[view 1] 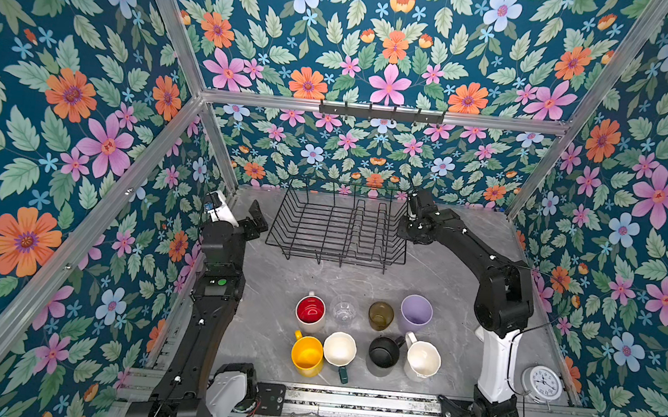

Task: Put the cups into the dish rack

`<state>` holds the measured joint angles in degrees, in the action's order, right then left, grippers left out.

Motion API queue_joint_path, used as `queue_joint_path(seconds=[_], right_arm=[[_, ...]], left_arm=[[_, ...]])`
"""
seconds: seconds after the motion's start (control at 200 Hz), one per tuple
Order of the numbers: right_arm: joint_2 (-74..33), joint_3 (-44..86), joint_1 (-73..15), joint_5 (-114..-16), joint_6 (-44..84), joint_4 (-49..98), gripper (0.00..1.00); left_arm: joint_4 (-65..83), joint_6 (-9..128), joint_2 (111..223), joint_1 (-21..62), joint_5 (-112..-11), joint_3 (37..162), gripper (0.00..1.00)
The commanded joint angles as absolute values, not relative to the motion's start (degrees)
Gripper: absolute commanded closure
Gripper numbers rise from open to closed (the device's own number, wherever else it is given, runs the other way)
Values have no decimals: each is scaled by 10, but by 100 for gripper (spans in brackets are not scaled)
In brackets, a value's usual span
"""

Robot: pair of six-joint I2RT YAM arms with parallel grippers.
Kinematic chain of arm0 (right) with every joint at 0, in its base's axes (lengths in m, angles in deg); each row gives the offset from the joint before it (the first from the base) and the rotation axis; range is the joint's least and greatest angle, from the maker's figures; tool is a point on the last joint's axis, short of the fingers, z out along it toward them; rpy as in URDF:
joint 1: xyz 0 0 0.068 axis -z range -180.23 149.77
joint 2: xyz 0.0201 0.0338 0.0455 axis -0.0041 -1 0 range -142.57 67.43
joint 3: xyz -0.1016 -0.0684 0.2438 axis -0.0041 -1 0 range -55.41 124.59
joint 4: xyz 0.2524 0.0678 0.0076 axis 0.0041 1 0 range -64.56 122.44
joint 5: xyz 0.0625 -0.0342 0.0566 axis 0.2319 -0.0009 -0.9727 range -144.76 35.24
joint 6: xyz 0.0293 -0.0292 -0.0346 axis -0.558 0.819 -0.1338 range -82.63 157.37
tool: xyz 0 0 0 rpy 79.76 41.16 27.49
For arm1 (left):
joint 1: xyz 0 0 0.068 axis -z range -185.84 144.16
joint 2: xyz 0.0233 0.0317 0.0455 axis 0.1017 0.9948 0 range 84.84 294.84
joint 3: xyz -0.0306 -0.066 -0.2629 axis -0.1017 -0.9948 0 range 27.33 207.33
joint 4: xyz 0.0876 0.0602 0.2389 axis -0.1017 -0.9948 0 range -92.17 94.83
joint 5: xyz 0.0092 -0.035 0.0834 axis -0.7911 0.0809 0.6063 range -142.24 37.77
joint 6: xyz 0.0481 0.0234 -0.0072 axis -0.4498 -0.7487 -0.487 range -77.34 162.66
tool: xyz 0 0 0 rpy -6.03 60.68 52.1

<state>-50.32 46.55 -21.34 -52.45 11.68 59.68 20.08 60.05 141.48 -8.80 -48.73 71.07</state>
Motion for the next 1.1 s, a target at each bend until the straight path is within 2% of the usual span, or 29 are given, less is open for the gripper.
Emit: queue_joint_path(seconds=[0.0,0.38,1.095], right_arm=[[-485,451,-199,-530,186,598,100],[-458,405,-161,-567,244,609,100],[-430,339,-122,-573,245,590,100]], left_arm=[[217,596,1412,-88,-490,711,0],[218,597,1414,-89,-492,711,0],[219,599,1408,-89,-492,709,0]])
